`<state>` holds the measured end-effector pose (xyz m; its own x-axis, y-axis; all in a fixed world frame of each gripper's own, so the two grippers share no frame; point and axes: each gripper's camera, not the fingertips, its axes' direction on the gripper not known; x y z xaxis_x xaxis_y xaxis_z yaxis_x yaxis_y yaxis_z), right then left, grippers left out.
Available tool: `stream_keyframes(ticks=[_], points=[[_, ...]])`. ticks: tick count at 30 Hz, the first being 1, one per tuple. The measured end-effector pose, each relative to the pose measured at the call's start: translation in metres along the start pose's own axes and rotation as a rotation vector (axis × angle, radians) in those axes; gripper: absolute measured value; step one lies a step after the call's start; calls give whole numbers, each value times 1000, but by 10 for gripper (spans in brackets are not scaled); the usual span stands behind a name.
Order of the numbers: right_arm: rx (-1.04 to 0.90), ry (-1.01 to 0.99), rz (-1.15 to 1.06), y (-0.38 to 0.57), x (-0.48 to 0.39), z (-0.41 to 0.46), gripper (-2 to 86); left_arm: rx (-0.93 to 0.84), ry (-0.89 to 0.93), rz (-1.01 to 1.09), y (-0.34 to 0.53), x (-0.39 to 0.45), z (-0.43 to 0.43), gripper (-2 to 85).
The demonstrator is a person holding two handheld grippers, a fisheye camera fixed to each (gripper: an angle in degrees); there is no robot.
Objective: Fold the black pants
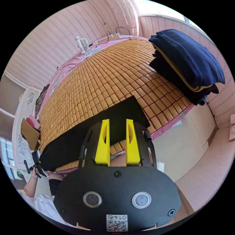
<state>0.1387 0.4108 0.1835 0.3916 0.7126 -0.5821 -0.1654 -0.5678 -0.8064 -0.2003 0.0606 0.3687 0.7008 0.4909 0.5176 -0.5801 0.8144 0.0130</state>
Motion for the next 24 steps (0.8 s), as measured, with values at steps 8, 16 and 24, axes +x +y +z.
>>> stream_keyframes(ticks=[8, 16, 24], points=[[18, 32, 79, -45, 0, 43, 29, 49, 62, -41, -4, -15, -9, 0], [62, -30, 20, -69, 25, 21, -3, 242, 265, -131, -27, -27, -38, -4], [322, -292, -40, -66, 48, -54, -4, 402, 375, -73, -33, -40, -71, -5]])
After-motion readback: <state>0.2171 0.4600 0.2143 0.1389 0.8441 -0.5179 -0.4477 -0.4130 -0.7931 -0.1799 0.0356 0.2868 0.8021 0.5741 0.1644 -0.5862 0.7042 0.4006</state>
